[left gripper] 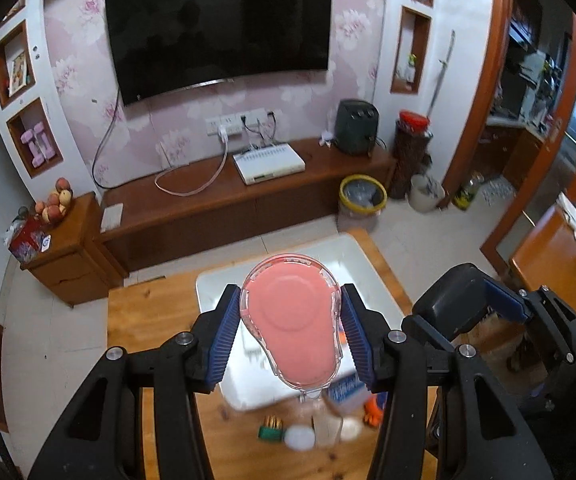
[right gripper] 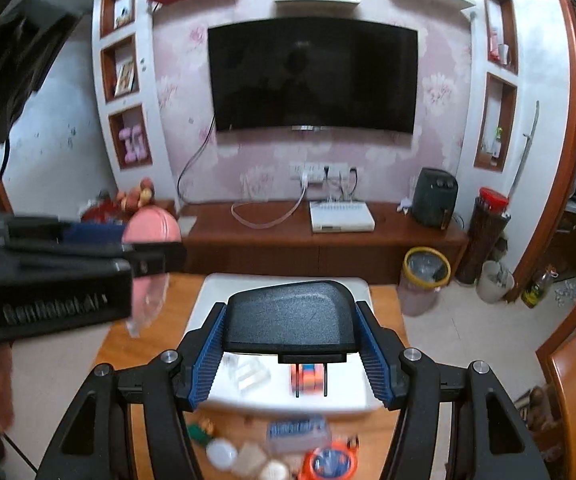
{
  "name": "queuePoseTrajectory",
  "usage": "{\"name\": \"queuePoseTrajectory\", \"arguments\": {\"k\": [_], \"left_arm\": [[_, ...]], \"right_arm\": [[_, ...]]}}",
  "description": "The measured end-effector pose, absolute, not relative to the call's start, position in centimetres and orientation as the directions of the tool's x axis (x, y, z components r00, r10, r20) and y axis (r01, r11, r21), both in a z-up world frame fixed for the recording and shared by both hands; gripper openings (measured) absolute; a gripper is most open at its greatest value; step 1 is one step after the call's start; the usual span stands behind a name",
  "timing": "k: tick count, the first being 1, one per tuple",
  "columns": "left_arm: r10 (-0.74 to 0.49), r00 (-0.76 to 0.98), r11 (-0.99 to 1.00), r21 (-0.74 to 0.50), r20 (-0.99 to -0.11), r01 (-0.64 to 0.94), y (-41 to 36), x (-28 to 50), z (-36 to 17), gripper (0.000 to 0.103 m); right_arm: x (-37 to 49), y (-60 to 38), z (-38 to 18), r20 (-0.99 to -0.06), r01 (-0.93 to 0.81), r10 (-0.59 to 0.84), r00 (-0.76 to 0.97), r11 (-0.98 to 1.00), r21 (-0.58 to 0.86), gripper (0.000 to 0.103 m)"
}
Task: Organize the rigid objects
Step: 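Carry the pink brush and black adapter over the white bin, then lower both objects into the bin and open both grippers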
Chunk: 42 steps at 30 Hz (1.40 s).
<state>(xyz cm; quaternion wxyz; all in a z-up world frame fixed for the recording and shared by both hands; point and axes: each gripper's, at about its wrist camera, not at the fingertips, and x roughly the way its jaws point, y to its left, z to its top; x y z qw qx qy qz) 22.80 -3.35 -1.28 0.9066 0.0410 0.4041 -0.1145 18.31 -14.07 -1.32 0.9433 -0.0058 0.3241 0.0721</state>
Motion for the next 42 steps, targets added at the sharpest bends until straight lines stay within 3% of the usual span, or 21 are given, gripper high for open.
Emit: {"name": "queuePoseTrajectory", "arguments": {"k": [8,23,30,39,41,42], "left_arm": [[-0.117,0.609,0.987,-0.026,-0.784,0.157,-4.2,28.0,-5.2,0.054],[-0.01,0.342,0.979,0.06,-0.94,0.193,-6.7,35.2,-20.3,0.054],[0.052,0.277,0.937,0.143,-0.96,0.319,-8.4,36.4,-24.6,0.054],[0.073,0.242,0.923,0.158,-0.967,0.351,-8.6,37.0,-27.6,0.054],[0.073,0.241,0.92,0.159,-0.968,0.359,-8.7,36.9,-27.8,0.055],[0.075,0.241,0.919,0.161,-0.968,0.361,-8.7,36.9,-27.9,0.062]], "right_arm": [[24.2,-15.1,-3.4,-0.65,-0.092,0.121,0.75,0.993,0.078,0.062],[29.6,-14.4,-20.5,-0.887,-0.079,0.098,0.451,0.994,0.07,0.062],[31.1,-14.1,-24.0,-0.92,-0.076,0.076,0.383,0.996,0.051,0.062],[31.6,-14.0,-25.6,-0.923,-0.098,0.058,0.381,0.995,0.022,0.063],[31.5,-13.6,-26.0,-0.925,-0.119,0.037,0.379,0.993,-0.009,0.063],[31.4,-13.4,-26.1,-0.925,-0.125,0.028,0.378,0.992,-0.021,0.063]]}}
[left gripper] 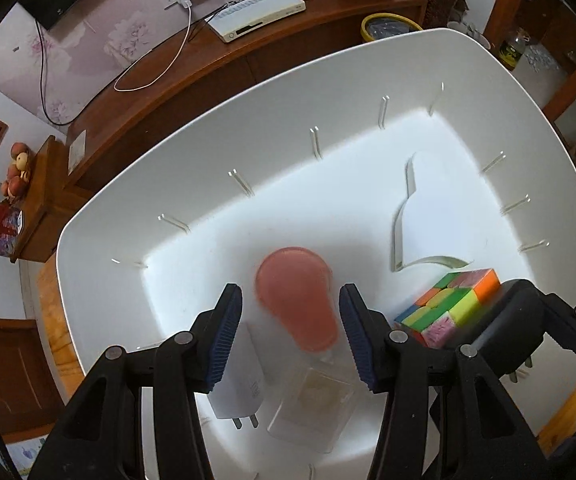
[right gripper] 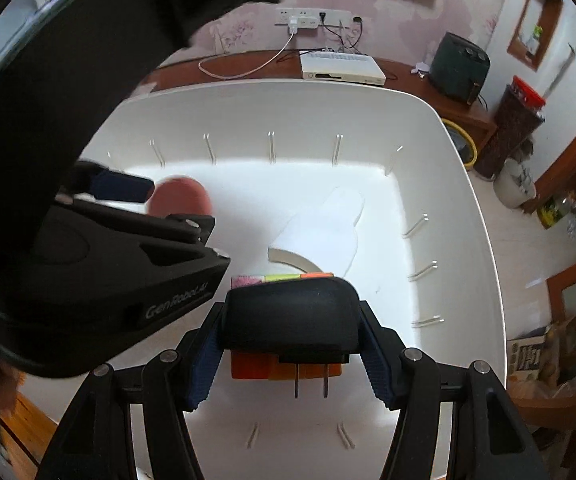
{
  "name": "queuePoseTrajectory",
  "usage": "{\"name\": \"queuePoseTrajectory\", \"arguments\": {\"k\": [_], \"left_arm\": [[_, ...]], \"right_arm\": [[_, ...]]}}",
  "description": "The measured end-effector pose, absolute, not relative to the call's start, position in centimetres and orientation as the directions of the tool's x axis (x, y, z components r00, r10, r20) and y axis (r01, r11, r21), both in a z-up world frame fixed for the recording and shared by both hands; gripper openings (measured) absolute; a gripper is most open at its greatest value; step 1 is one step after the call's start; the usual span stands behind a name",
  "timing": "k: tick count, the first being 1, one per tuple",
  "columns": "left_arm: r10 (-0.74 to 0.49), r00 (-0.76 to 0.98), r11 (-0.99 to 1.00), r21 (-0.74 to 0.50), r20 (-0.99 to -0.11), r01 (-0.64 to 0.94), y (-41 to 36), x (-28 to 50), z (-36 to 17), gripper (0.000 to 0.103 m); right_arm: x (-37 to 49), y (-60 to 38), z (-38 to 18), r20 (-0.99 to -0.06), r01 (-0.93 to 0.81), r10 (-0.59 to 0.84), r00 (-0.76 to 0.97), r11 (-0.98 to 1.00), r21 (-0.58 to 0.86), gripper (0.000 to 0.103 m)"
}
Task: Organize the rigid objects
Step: 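Lower both objects into the bin and open both grippers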
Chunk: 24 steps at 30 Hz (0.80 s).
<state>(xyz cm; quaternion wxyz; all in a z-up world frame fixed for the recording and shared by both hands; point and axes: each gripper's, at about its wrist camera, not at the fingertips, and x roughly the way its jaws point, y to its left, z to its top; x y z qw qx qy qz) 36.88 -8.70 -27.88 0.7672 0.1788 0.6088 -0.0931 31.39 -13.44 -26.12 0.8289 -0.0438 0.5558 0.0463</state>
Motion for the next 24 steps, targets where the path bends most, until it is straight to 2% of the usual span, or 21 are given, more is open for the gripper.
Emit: {"name": "queuePoseTrajectory", "arguments": {"k": [1,3,7,10,14,24], "left_arm": [[0.077,0.242,0.919,0.163,-0.967,0.36,-8.6,36.9,-27.9,0.076],[0.068,0.242,0.922,0.153,-0.968,0.356,-8.4,36.9,-27.8,0.092],[0.048,0.244,0.928,0.134,-0.969,0.348,-7.8,36.7,-27.3,0.095],[0.059,0.25,0.926,0.147,-0.966,0.349,-7.4,36.5,-27.1,0.101],[0.059,0.257,0.93,0.147,-0.965,0.338,-6.3,36.0,-26.3,0.101],[-0.024,0.269,0.966,0.047,-0.963,0.253,-2.7,35.2,-24.2,0.101]], "right_arm": [[31.3,-13.3,-26.2,-0.925,-0.13,0.021,0.379,0.991,-0.031,0.063],[31.1,-13.1,-26.2,-0.924,-0.135,0.013,0.383,0.99,-0.042,0.063],[31.0,-13.0,-25.9,-0.919,-0.145,0.029,0.392,0.989,-0.031,0.076],[31.0,-12.6,-25.6,-0.916,-0.167,0.039,0.399,0.985,-0.031,0.077],[30.5,-12.3,-24.9,-0.91,-0.183,0.054,0.412,0.983,-0.025,0.077],[27.8,-12.9,-23.3,-0.874,-0.167,0.126,0.469,0.985,0.052,0.077]]}}
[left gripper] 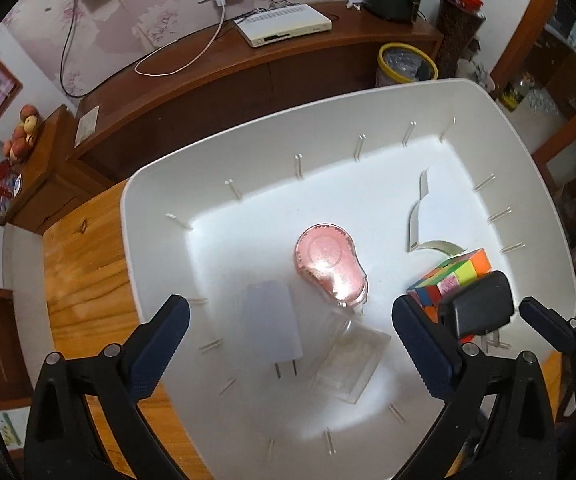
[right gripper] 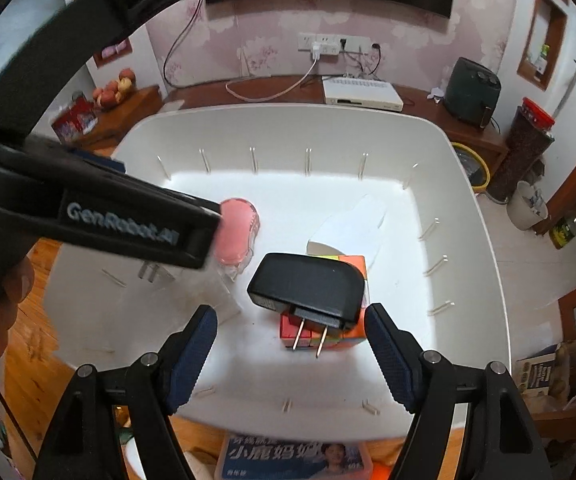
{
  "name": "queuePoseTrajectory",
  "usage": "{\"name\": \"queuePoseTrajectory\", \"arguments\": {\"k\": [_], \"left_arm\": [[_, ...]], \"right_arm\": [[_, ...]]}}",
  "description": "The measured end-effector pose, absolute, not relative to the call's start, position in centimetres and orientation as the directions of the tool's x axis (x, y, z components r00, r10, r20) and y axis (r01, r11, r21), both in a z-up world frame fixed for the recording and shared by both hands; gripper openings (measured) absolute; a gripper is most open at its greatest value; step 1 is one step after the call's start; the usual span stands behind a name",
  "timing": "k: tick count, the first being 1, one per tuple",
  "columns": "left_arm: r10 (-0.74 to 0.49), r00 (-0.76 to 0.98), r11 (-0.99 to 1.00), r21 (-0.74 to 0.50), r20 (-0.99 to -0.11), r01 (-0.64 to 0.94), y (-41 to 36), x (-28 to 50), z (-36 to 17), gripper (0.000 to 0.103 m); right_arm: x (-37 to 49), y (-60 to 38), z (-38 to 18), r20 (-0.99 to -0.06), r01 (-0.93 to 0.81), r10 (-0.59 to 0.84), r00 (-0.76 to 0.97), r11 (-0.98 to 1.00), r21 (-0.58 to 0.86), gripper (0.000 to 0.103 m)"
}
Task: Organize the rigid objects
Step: 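Lower both objects into the bin and open both grippers, then lift both tools out of the bin and move back toward the table items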
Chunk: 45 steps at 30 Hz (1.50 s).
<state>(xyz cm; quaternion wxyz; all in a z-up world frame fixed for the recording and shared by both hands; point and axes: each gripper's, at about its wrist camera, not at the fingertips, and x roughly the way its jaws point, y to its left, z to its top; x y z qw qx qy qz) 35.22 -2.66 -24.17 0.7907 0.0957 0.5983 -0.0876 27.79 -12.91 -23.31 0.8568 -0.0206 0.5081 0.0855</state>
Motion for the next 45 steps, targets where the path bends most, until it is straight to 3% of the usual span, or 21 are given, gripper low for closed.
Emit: {"name": "queuePoseTrajectory", "arguments": {"k": [4,23,31,45], "left_arm": [[-0.053,0.291,0.969,0.021,-0.955,0.248,-2.0,34.0,-22.9,0.102],[-0.223,0.398,0.92,-0.058,-0.89,0.388,-1.5,25.6,-14.9,0.102],[-0.245,0.415,0.892,-0.036,-0.876,0.45,-0.9,21.1,-14.4,0.102],[-0.236,0.373,0.898,-0.055,-0.897,0.437,1.2,15.4,-17.8,0.102]], "right_arm": [[26.8,-14.1,-22.2,-0.851,-0.126,0.154,0.503,0.987,0.104,0.077],[19.4,-21.1,-16.5,-0.779,0.143,0.039,0.626,0.976,0.163,0.077],[14.1,-21.1,-15.4,-0.704,0.152,0.009,0.71,0.974,0.166,0.077],[8.5,-15.6,-16.8,-0.758,0.049,-0.024,0.652,0.999,0.011,0.077]]}}
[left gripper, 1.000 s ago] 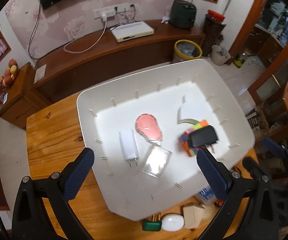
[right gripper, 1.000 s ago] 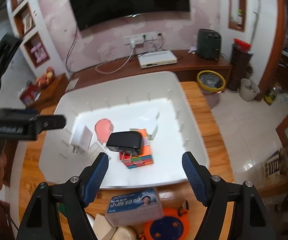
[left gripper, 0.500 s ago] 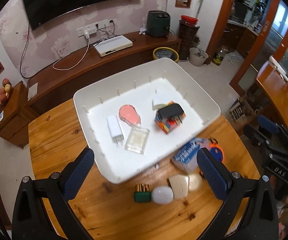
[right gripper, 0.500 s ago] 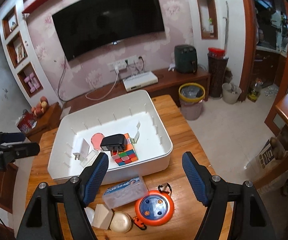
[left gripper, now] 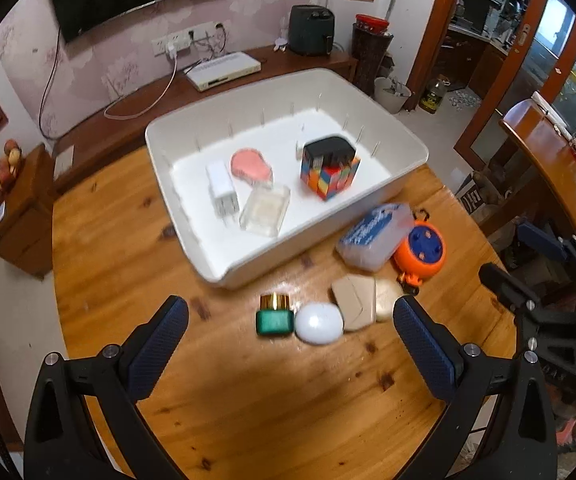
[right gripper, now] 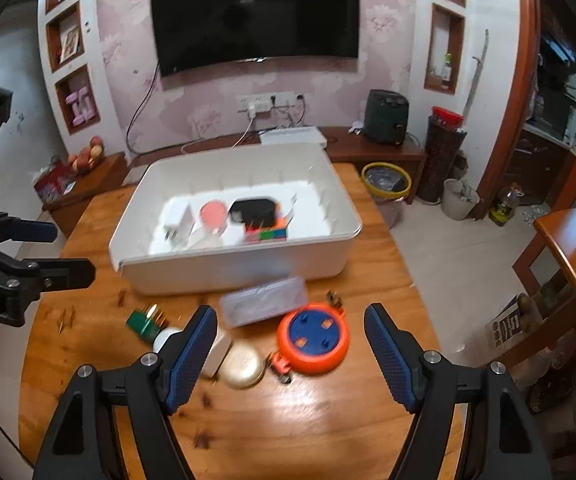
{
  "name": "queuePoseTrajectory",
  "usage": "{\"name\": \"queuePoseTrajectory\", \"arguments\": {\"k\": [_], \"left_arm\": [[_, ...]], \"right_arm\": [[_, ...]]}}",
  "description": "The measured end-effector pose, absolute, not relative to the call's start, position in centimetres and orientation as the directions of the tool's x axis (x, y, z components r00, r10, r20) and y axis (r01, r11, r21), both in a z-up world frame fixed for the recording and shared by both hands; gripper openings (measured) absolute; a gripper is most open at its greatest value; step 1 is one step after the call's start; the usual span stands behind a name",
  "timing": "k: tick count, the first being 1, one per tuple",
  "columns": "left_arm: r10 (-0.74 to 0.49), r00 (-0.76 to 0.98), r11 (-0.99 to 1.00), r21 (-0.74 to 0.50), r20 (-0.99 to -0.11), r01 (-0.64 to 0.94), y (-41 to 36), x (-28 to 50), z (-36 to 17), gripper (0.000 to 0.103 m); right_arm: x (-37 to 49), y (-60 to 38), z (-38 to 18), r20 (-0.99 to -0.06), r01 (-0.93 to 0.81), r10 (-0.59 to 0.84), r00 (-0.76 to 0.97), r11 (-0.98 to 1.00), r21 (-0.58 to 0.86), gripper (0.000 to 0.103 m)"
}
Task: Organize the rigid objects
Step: 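Lift both tools out of the bin and move back toward the table items, then close the left gripper on the green jar while the right grasps the beige box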
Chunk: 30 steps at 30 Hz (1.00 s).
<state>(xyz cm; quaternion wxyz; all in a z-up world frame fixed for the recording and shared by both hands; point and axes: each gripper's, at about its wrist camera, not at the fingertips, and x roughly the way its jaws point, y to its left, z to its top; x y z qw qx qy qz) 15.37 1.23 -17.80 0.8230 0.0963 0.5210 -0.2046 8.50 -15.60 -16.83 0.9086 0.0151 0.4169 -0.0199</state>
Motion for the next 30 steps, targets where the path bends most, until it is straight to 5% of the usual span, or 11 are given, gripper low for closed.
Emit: {"name": "queuePoseTrajectory", "arguments": {"k": [21,25,30], "left_arm": [[-0.147,0.3,0.963,-0.067,-0.942,0.26,3.2,17.2,-27.8,0.1],[-0.161,0.27,0.962,-0.09,-0.949,0.258,3.1,17.9,-29.0,0.08],[-0.181,0.26,0.954,-0.105,-0.948,0.282,2.6,18.1,-29.6,0.078]], "right_arm": [[7.8,-9.5,-24.4,-0.835,-0.178,0.046,0.548,0.982,-0.062,0.077],[8.5,-8.7,-25.5,-0.834,-0.234,0.056,0.548,0.968,-0.089,0.077],[9.1,-7.8,-26.9,-0.835,-0.333,0.081,0.544,0.935,-0.126,0.077]]}}
